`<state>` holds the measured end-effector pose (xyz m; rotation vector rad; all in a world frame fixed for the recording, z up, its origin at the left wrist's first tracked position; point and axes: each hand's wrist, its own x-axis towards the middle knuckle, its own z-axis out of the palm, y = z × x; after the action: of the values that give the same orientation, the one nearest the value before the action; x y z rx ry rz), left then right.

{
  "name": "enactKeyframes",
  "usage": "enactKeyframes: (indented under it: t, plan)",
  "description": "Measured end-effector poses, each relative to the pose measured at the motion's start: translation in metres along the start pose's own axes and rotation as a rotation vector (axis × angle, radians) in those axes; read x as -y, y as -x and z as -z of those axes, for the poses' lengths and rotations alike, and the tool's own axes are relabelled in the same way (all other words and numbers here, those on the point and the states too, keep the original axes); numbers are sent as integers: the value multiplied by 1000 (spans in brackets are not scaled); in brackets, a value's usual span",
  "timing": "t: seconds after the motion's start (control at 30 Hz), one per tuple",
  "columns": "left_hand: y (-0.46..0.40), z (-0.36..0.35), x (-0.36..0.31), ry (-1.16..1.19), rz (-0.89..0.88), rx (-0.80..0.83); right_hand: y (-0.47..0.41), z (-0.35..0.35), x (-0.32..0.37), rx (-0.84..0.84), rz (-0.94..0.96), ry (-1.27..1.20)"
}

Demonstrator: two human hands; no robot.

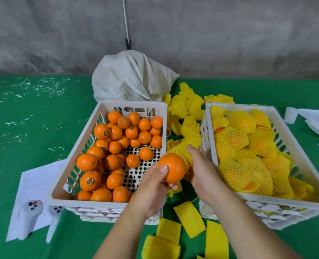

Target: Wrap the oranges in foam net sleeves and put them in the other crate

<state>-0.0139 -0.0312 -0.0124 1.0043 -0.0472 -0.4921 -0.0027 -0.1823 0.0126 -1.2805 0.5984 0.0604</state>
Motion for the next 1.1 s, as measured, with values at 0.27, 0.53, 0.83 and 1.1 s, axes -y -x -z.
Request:
enactKeyframes:
  t: [0.27,0.53,0.83,1.1]
  plan:
    - [1,-7,2,-76,-58,-89,21,20,-9,-233,764,592]
    - [2,-6,2,19,-59,-41,20,40,-1,189,534,539]
    - [0,-4,6,-1,-42,-21,20,38,0,137,621,616]
    - [-1,-3,7,11,22,-22,15,40,-1,87,791,769]
